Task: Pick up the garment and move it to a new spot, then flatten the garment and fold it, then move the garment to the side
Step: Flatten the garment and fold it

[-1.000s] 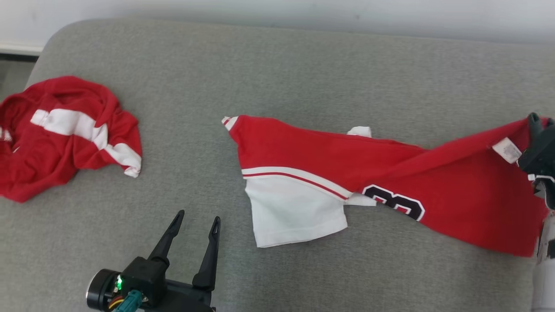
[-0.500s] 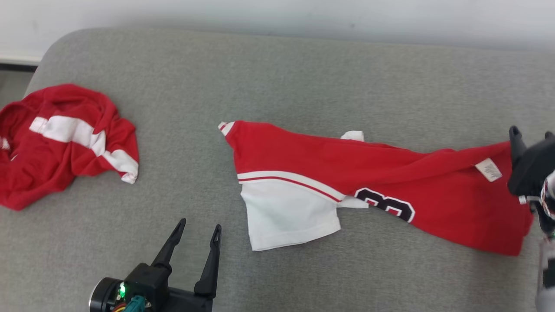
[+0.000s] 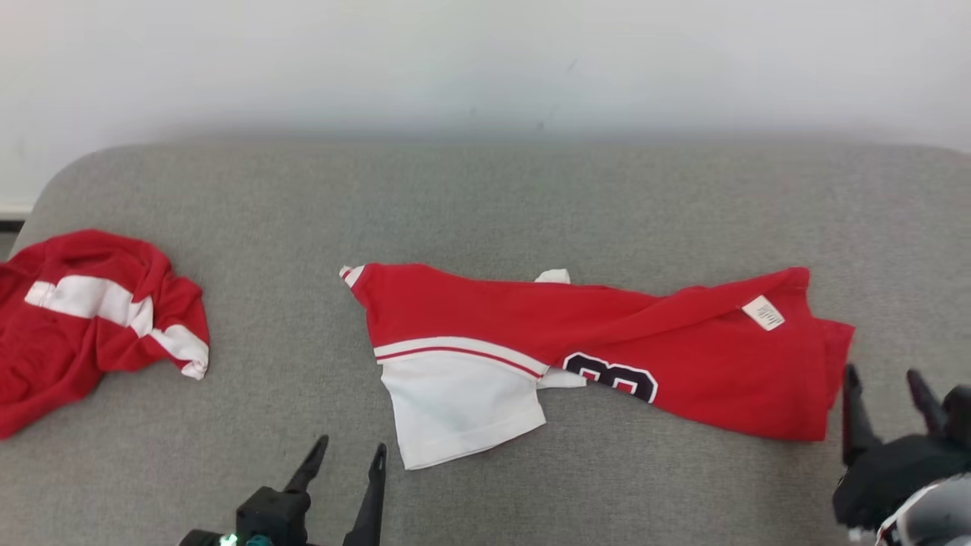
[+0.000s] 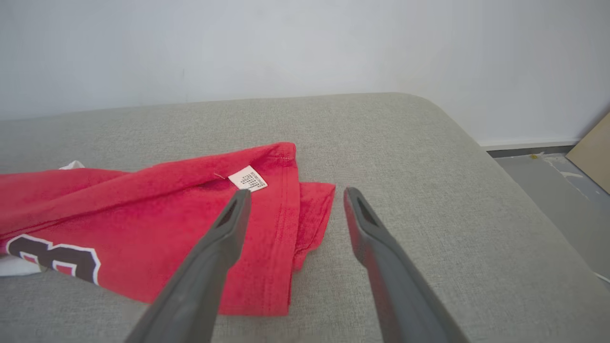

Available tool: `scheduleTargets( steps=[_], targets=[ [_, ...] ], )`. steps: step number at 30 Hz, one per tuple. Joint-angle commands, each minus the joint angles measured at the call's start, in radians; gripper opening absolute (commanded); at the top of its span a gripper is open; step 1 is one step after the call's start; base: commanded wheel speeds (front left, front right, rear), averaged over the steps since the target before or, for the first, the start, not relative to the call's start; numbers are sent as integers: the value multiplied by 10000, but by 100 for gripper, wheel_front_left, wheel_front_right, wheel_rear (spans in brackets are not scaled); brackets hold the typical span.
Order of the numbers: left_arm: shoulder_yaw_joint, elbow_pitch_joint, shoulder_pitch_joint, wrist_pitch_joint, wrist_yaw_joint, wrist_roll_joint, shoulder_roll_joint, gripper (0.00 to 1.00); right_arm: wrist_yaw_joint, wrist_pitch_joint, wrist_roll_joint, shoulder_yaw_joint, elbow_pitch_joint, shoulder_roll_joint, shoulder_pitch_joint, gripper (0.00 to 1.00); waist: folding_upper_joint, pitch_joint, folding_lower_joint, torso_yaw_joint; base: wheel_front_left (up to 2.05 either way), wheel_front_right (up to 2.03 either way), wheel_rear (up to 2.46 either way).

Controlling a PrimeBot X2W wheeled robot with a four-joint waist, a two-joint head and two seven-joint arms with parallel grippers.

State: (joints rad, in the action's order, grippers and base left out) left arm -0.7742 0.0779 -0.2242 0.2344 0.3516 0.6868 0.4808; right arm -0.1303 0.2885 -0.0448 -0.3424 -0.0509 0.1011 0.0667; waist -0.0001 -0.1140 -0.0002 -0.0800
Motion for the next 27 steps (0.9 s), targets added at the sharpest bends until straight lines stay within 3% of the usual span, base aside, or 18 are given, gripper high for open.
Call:
scheduleTargets(
  steps=[1, 6, 16, 20, 27],
  targets=[
    [-60, 150, 100, -186, -89, 187, -78, 100, -10, -166, 61, 78, 84, -130, -245, 100, 1, 445, 2, 339, 0, 0, 0],
    [-308, 1186, -498, -1349, -361, 667, -501, 100, -10, -321, 161, 406, 300, -381, -391, 100, 1, 663, 2, 539, 0, 0, 0],
    [-454, 3016, -1567, -3089, -87, 1258, -1451, 100, -10, -113, 211, 627, 155, -310, -17, 100, 1, 509, 2, 751, 0, 0, 0],
    [-561, 3695, -1921, -3589, 79, 1286, -1683, 100, -10, -100, 182, 631, 72, -292, 61, 100, 1, 364, 2, 805, 0, 0, 0],
    [-556, 4535, -2308, -3913, -127, 1557, -2204, 100, -10, -119, 150, 591, -50, -317, 187, 100, 1, 99, 2, 867, 0, 0, 0]
  ],
)
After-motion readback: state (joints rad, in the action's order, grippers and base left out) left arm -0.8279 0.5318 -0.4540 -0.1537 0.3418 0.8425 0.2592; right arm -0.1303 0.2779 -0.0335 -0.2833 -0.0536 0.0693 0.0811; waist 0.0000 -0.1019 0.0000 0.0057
